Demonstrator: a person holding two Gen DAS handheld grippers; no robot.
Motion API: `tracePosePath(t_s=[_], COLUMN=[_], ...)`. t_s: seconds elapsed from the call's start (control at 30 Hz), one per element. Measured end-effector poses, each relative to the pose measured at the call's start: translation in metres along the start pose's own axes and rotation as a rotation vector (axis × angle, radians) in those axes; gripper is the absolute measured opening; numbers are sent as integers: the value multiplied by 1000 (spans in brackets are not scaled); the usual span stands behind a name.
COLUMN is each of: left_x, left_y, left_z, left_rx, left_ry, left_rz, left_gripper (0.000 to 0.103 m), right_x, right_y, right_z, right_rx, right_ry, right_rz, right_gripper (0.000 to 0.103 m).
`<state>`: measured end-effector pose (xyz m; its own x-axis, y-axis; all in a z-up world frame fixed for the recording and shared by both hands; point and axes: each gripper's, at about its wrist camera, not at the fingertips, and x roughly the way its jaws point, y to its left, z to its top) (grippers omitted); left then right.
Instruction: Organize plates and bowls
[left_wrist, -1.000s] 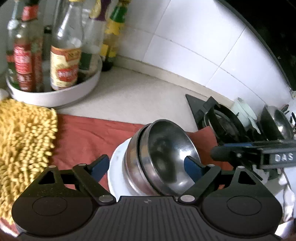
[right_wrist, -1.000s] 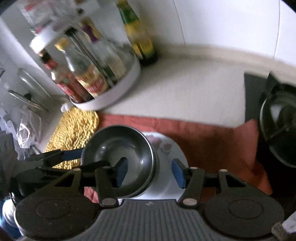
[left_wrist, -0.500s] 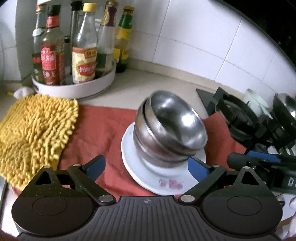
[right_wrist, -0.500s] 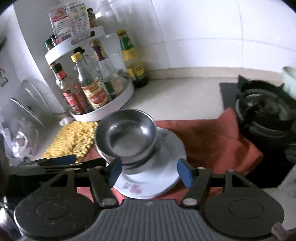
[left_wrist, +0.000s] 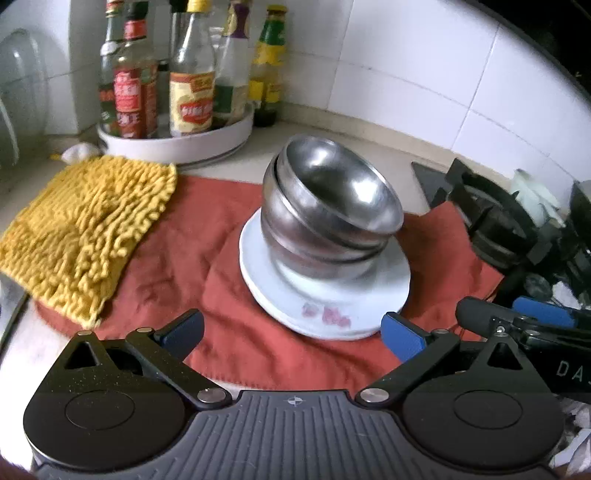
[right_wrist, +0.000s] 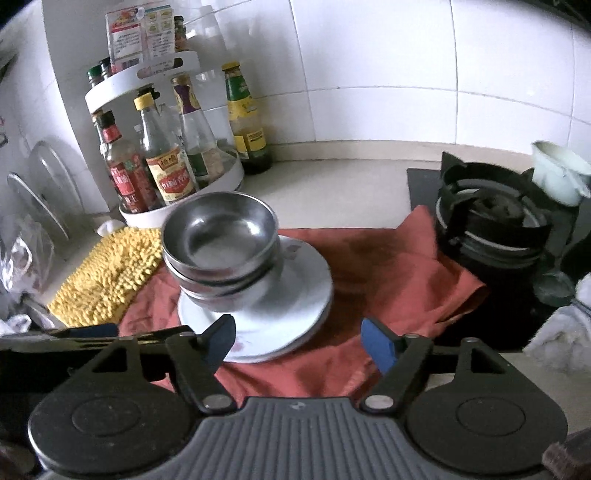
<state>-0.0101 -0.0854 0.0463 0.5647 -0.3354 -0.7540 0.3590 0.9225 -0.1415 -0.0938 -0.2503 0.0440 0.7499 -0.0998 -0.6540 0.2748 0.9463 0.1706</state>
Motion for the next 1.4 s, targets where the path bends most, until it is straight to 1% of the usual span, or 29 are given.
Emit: tracePosePath(t_s=[0.2,0.47,0.67,1.17,1.4], left_x=[-12,-25,-32,-42,-48], left_y=[-8,-18,-27,-25,-23], left_z=[-14,-26,-31,-36,-36], left_rx=[-4,-7,32,42,56], left_ry=[-3,-15,-20,-50,-76], left_rz=[70,126,199,243,279], left_gripper=[102,102,102,102,102], right_x=[-6,-15,-19,-23,-23], right_y=[-9,-14,-16,-16,-11], right_z=[-11,-23,-29,-34,-35], right_rx=[-31,-37,-48,-70,-85], right_ry=[8,13,18,14,16], right_rz=[16,51,61,89,101], right_gripper=[74,75,75,75,76])
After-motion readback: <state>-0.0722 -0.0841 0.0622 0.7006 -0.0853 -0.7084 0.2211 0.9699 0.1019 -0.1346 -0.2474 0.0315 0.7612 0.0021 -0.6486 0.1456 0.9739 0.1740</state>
